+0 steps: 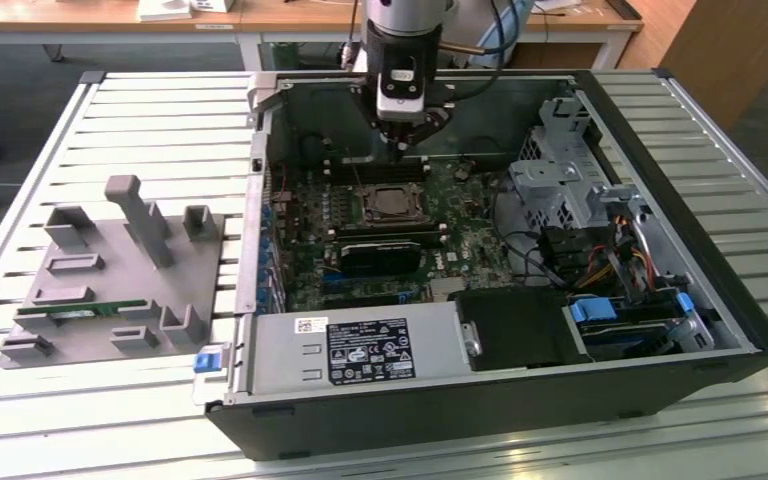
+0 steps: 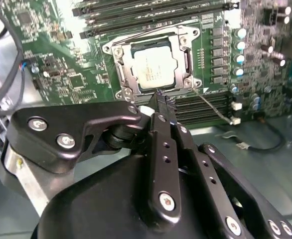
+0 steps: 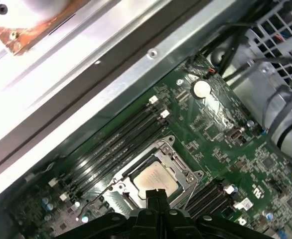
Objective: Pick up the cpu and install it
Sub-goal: 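Install the first cpu locking lever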
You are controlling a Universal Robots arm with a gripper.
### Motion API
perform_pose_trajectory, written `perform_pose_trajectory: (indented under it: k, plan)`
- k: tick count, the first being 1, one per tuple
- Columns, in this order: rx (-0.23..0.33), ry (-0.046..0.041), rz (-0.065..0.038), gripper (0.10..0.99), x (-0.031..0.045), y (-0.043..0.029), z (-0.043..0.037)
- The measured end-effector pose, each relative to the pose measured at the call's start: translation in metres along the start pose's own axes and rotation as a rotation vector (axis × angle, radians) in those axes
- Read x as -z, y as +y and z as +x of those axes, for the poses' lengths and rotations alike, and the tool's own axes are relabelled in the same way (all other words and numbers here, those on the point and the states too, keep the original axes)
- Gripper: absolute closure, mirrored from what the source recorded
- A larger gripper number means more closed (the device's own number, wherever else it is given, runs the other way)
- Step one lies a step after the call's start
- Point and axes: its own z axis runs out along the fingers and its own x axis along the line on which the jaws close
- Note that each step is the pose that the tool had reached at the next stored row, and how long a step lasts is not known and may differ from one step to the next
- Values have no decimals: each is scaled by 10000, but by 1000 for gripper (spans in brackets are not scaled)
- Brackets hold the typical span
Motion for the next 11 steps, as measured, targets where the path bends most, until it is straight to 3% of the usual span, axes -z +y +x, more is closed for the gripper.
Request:
perform_pose_trajectory:
  k: [11]
  plan:
    - [2012,33,-30,980,-3,0,0]
